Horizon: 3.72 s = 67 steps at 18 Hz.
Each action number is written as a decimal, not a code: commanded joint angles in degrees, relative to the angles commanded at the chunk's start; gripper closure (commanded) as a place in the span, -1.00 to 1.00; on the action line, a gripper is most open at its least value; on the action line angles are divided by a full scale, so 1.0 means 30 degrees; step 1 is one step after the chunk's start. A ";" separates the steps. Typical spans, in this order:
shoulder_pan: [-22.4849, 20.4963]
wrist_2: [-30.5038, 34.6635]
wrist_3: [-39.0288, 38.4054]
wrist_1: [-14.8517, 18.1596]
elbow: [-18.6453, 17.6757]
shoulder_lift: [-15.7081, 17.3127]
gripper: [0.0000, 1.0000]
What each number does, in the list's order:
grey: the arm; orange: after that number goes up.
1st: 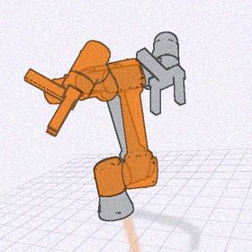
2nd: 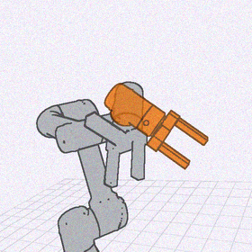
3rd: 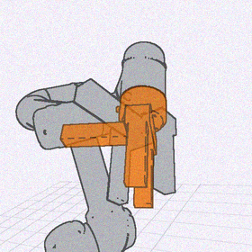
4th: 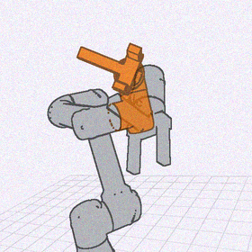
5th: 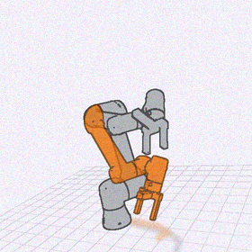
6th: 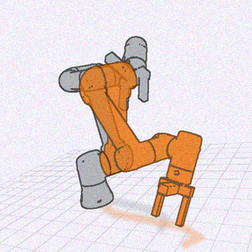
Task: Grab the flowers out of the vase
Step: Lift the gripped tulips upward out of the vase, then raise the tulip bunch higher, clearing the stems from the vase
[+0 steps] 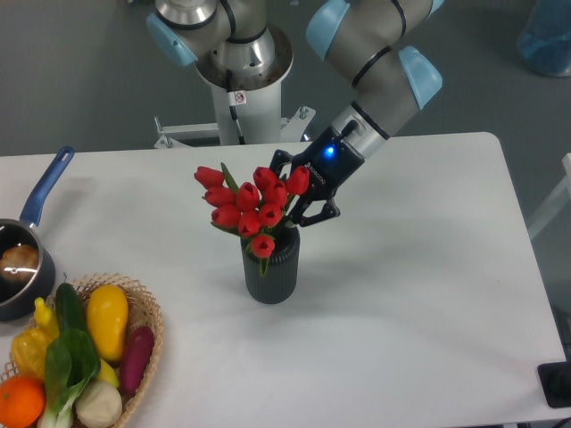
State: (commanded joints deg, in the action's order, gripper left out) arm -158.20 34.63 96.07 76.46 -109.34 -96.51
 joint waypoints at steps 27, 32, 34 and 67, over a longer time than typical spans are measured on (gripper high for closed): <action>-0.0791 -0.3572 -0.3954 0.0088 0.0849 0.1582 0.25; -0.1171 -0.4833 -0.4922 0.0118 0.0849 0.2139 0.25; -0.1405 -0.5358 -0.5099 0.0118 0.0850 0.2285 0.25; -0.3633 -0.6307 -0.7239 -0.0204 0.3661 0.1671 0.25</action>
State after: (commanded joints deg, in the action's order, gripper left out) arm -169.10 15.71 74.35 75.85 -98.35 -91.49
